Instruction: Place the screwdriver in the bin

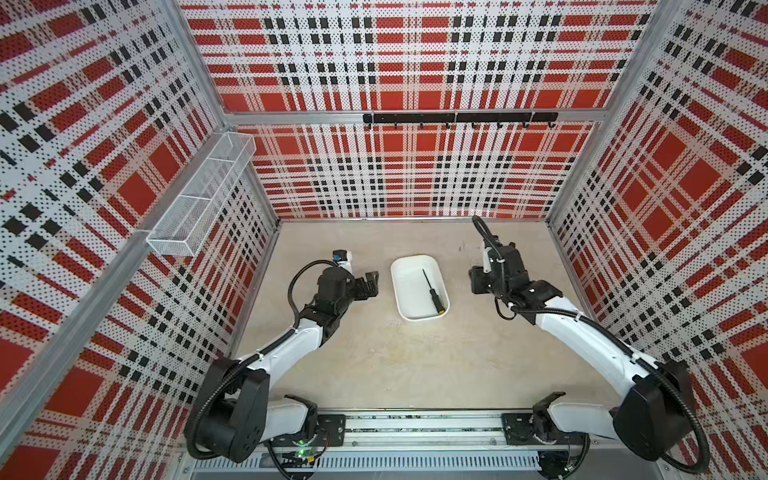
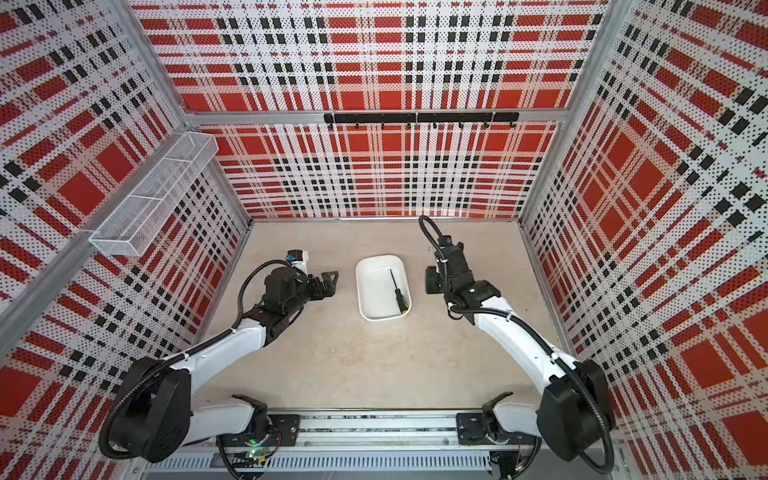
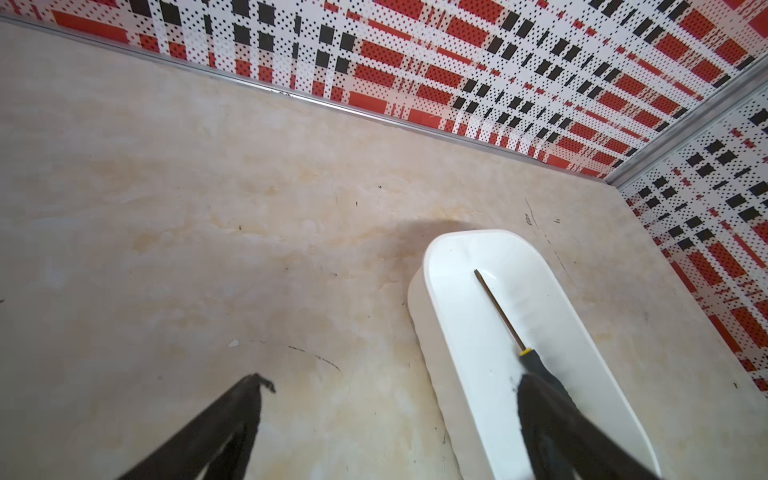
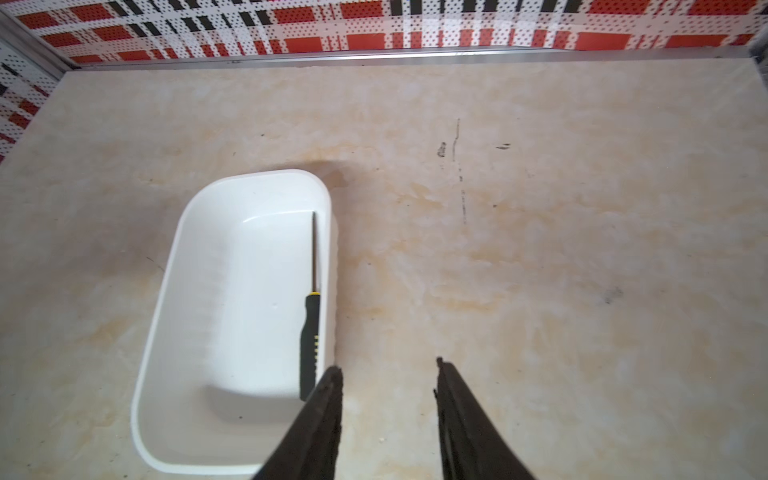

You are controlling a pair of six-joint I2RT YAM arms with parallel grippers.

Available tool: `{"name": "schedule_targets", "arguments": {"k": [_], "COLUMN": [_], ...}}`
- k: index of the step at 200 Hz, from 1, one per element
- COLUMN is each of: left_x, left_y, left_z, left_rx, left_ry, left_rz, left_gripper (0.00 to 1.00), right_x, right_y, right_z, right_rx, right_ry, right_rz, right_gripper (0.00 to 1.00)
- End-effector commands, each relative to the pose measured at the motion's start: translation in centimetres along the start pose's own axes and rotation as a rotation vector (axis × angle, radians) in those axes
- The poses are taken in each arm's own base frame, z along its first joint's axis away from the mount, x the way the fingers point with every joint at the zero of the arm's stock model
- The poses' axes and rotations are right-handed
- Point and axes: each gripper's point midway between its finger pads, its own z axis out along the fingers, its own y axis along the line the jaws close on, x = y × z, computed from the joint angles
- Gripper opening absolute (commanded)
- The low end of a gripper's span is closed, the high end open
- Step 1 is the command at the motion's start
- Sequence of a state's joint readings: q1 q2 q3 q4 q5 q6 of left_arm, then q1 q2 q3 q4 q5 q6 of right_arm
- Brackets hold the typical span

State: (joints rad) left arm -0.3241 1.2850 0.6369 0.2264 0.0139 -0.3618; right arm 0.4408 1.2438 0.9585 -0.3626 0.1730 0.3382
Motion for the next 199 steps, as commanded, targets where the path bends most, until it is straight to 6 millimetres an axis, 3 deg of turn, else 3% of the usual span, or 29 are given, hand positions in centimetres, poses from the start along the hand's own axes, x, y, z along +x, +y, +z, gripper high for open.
{"name": "schedule_targets", "arguments": {"k": [1,43,70,73,141,199], "left_x": [-3.5,-6.0,-7.3,-7.7,-10.7,-10.4], "left_y": [0.1,0.6,0.7,1.8,3.7,7.4], "left_z": [-0.9,-1.9,-2.5,-2.7,-4.5,-5.7], "left_rx": [-0.018,-0.014,-0.019,-0.048,-0.122,-0.255], "left_ry": [-0.109,-0.187,-0.231,-0.243,-0.368,-0.481], "left_rz": [0.037,0.032,0.046,0.04,0.104,0.146], "left_gripper": [0.98,0.98,0.98,0.98,0.98,0.98], "right_x": [-2.6,-3.4,-2.4,-2.3,-0.3,0.1], "right_y": [-2.1,-9.8,-12.5,-12.7,-13.8,-14.4], "right_z": [-1.6,-2.8,-1.9,-1.7,2.0,3.0], "right_rx": [0.027,0.185,0.208,0.208,0.194,0.204], "right_ry": [-0.171,-0.303,-0.3,-0.301,-0.388,-0.476], "right_rz": [-0.04,0.062,0.093,0.094,0.016,-0.014], "right_gripper": [0.39,0.43,0.43,0.43,0.43,0.43]}}
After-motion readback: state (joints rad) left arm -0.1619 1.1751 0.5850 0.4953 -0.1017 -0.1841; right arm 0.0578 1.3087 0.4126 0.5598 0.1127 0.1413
